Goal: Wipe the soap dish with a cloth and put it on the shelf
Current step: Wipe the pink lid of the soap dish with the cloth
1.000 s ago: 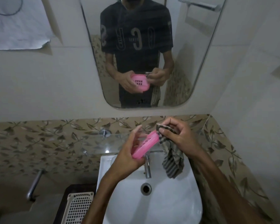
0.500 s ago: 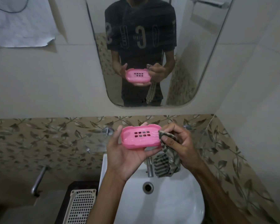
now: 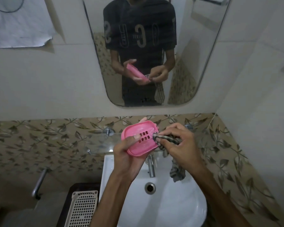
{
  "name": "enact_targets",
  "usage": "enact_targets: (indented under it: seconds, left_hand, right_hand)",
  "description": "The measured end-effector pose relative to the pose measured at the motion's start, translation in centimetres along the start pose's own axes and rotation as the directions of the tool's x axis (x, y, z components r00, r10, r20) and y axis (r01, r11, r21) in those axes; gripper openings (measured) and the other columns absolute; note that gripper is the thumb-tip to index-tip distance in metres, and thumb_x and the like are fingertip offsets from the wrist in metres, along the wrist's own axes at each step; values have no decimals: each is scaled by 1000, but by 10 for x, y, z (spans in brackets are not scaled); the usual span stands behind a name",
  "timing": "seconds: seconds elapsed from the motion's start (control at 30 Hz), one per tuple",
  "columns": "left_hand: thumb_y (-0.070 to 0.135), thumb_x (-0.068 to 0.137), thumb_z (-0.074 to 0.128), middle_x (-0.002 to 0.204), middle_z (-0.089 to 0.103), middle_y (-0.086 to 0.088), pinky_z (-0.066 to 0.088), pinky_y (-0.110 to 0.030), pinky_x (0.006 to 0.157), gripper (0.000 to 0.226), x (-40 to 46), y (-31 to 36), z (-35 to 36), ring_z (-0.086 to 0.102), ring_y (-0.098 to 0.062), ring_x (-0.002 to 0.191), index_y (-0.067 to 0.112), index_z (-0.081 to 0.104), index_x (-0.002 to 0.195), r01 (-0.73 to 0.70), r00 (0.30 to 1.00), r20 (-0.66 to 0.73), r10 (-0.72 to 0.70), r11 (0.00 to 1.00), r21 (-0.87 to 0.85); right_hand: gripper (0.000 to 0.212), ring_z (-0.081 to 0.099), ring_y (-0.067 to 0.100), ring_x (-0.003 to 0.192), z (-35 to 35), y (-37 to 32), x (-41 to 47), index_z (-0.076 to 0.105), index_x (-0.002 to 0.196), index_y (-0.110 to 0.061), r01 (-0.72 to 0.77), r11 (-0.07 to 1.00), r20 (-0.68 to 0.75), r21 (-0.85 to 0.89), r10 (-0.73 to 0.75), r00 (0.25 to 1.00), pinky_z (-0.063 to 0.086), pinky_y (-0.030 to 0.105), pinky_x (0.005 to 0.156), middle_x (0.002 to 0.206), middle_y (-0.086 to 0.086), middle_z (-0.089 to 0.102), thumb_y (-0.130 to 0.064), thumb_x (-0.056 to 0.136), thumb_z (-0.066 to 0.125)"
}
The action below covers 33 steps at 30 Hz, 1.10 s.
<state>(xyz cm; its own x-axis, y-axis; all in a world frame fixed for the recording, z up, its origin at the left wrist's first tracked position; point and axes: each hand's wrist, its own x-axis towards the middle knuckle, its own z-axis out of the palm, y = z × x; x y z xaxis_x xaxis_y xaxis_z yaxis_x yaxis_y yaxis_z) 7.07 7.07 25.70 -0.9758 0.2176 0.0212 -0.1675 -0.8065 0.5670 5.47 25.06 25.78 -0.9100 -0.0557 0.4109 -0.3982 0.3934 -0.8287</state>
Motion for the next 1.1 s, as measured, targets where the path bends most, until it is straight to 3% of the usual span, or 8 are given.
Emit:
enact_targets:
  seconds: [0.17, 0.33, 0.47, 0.63, 0.8, 0.87, 1.0, 1.1]
  left_hand:
    - [8, 69, 64, 125, 72, -17, 54, -52, 95, 57, 3, -15, 3, 69, -34, 111, 10, 73, 125, -128, 988, -81, 129, 992, 16]
    - [7, 64, 58, 117, 71, -22, 57, -33, 69, 70, 3, -20, -3, 72, -29, 94, 2, 64, 134, -108, 982, -150, 116, 992, 66]
    - [9, 62, 58, 118, 62, -25, 46, -37, 72, 81, 1, -24, -5, 61, -32, 96, -1, 55, 142, -101, 974, -190, 127, 985, 142]
    - [5, 67, 55, 105, 61, -25, 51, -35, 70, 40, 4, -24, -9, 57, -34, 90, 6, 81, 97, -57, 962, -256, 94, 987, 148]
    - [24, 60, 81, 118, 66, -25, 57, -33, 73, 93, 4, -14, -9, 66, -28, 93, 0, 53, 145, -78, 985, -146, 91, 992, 95]
    - [22, 62, 80, 125, 60, -29, 52, -40, 81, 92, 1, -17, -7, 61, -33, 100, -2, 50, 146, -96, 982, -157, 101, 995, 41]
    - [21, 69, 73, 125, 54, -32, 50, -42, 77, 74, 3, -20, -11, 55, -41, 101, -5, 57, 137, -63, 958, -282, 54, 998, -23]
    - [16, 82, 52, 120, 61, -28, 50, -39, 79, 61, 2, -22, -10, 61, -35, 97, -3, 56, 139, -89, 962, -260, 83, 996, -10]
  right_hand:
    - [15, 67, 3, 79, 16, -2, -8, 78, 92, -18, 2, 976, -138, -218, -33, 990, 59, 21, 71, 88, -8, 71, -16, 81, 87]
    - [11, 67, 1, 83, 27, 2, -27, 81, 98, -17, -67, 989, 16, -134, 70, 997, 52, 6, 66, 94, -8, 68, -15, 87, 81]
    - [12, 67, 1, 81, 31, -1, -31, 81, 98, -18, -19, 990, 147, -141, 40, 988, 55, 9, 70, 93, -9, 69, -15, 87, 81]
    - [10, 70, 5, 77, 31, 1, -21, 80, 96, -16, -131, 988, 77, -83, 137, 988, 61, 19, 68, 94, -8, 68, -10, 87, 79]
    - [14, 70, 10, 89, 45, 3, -27, 80, 98, -13, -11, 1000, -29, 22, 12, 1000, 64, 32, 78, 101, -5, 69, -21, 87, 76]
    - [13, 70, 12, 91, 42, 12, -17, 80, 100, -11, -142, 987, -139, 73, 151, 979, 65, 37, 77, 102, -1, 66, -9, 87, 78]
    - [16, 70, 9, 93, 54, 1, -34, 80, 103, -17, 42, 995, 2, 87, -42, 999, 63, 23, 78, 102, -11, 68, -21, 87, 75]
    - [16, 72, 9, 93, 47, 11, -21, 81, 101, -12, -71, 992, -111, 107, 83, 990, 64, 33, 82, 100, -4, 73, -11, 85, 81]
